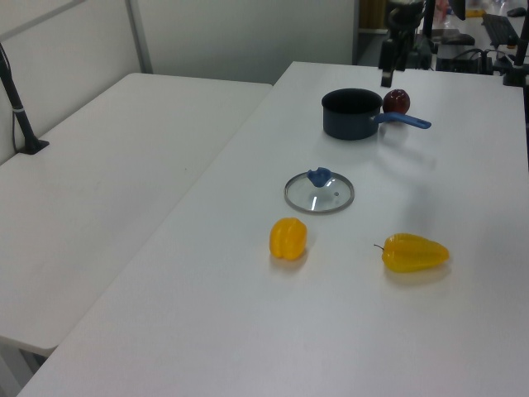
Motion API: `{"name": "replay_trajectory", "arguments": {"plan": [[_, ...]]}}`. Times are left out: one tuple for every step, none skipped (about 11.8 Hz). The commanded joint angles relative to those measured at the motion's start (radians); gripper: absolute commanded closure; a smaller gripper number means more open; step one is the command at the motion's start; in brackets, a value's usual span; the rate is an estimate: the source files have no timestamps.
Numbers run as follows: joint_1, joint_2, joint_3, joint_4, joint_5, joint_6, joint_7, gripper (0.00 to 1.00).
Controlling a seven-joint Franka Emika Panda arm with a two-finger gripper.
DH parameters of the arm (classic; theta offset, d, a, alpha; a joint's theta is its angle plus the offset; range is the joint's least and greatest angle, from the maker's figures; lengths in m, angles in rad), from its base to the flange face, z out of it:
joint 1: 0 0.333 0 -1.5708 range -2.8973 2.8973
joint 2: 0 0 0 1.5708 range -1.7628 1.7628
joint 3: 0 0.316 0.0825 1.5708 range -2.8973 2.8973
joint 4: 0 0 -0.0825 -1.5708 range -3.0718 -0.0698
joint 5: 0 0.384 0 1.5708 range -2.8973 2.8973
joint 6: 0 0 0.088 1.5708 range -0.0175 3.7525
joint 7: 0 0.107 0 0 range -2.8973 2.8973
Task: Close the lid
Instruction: 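Lower the gripper onto the glass lid and grasp its blue knob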
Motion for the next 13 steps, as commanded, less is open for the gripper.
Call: {"name": "replay_trajectory", "arguments": {"plan": [[0.061, 0.099, -0.002, -0.007, 0.006, 0.139, 0.088, 0.00], [0.081, 0.138, -0.002, -0.005, 0.005, 0.196, 0.122, 0.00], [0.090, 0.166, -0.002, -0.005, 0.003, 0.237, 0.153, 0.00], [0.099, 0.207, -0.002, -0.005, 0.003, 0.300, 0.192, 0.00], [0.111, 0.232, -0.002, -0.005, 0.003, 0.335, 0.208, 0.00], [0.124, 0.267, -0.002, -0.004, 0.002, 0.387, 0.231, 0.00], [0.136, 0.307, -0.002, -0.004, -0.001, 0.452, 0.277, 0.00], [0.150, 0.340, -0.004, -0.004, -0.022, 0.512, 0.324, 0.00], [0.157, 0.366, -0.004, -0.004, -0.064, 0.536, 0.361, 0.00], [0.167, 0.388, -0.004, 0.002, -0.102, 0.550, 0.402, 0.00], [0.167, 0.403, -0.004, 0.018, -0.118, 0.555, 0.429, 0.00], [0.170, 0.425, -0.004, 0.030, -0.128, 0.558, 0.449, 0.00], [0.170, 0.431, -0.004, 0.035, -0.141, 0.560, 0.450, 0.00]]}}
